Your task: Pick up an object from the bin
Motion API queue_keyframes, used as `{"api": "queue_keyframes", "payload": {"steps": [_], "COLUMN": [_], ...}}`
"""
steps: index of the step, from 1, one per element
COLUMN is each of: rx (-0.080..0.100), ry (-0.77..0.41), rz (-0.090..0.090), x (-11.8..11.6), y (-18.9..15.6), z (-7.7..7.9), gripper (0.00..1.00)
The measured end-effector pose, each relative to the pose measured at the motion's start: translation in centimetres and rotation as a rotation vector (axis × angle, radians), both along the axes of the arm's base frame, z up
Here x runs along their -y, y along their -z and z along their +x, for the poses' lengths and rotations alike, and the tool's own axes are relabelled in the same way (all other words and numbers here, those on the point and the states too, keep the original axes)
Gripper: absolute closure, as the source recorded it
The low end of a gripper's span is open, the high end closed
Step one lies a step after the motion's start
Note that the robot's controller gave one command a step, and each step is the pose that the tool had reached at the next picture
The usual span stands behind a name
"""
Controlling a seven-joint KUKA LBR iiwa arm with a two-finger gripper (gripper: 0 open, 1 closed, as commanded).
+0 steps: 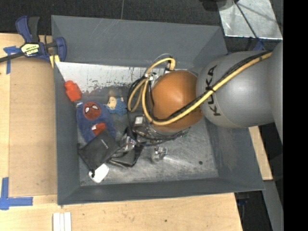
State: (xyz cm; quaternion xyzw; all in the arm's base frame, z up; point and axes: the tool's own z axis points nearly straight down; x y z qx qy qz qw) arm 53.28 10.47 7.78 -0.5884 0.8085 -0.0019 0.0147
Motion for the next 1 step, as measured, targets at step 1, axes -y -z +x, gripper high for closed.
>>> {"api": "queue_keyframes", "payload": {"steps": [1], "rx": [-0.014], "ry": [0.005], "rz": [-0.007], "x": [-0.16], "y": [-0.27], "z": [0.32], "gripper": [0.00]}}
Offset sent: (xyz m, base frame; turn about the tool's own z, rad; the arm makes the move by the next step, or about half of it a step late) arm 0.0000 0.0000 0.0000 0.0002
